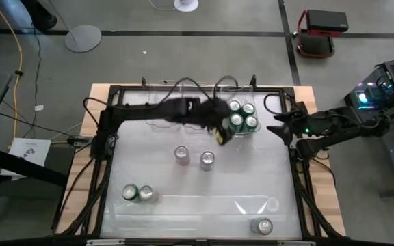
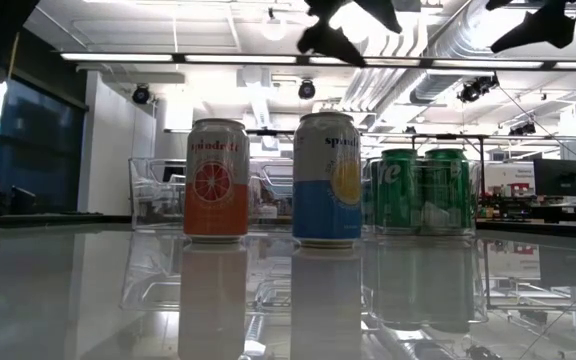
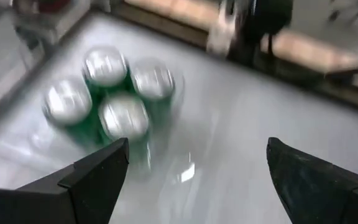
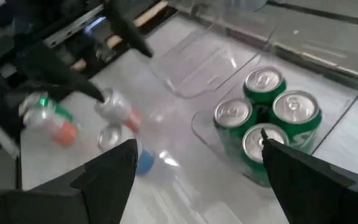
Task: Sort soda cans
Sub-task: Put green soda can into the right transparent bin
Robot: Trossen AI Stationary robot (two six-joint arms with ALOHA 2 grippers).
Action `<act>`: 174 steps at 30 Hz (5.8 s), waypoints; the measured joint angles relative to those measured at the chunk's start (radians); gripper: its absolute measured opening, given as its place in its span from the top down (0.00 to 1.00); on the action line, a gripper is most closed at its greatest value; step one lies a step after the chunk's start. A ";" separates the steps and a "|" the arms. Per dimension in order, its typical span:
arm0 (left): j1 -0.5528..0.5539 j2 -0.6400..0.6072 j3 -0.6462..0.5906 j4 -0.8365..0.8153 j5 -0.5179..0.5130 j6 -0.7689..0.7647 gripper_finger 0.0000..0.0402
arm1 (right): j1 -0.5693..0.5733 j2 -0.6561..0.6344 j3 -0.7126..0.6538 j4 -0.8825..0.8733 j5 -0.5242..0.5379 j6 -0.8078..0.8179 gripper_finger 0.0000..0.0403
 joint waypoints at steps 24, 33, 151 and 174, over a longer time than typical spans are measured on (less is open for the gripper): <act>-0.785 -0.308 -0.271 -0.789 0.070 -0.793 0.12 | -0.002 0.032 0.000 0.242 0.008 -0.261 0.18; -0.874 -0.478 -0.653 -0.654 0.120 -0.892 0.11 | -0.004 0.037 0.000 0.264 0.043 -0.254 0.18; -0.121 0.260 0.277 -0.191 0.102 -0.154 0.17 | -0.004 0.024 -0.051 0.016 -0.234 -0.210 0.18; -0.311 0.001 0.277 -0.783 -0.382 -0.558 0.17 | -0.004 0.569 -0.401 0.919 -0.514 -0.710 0.18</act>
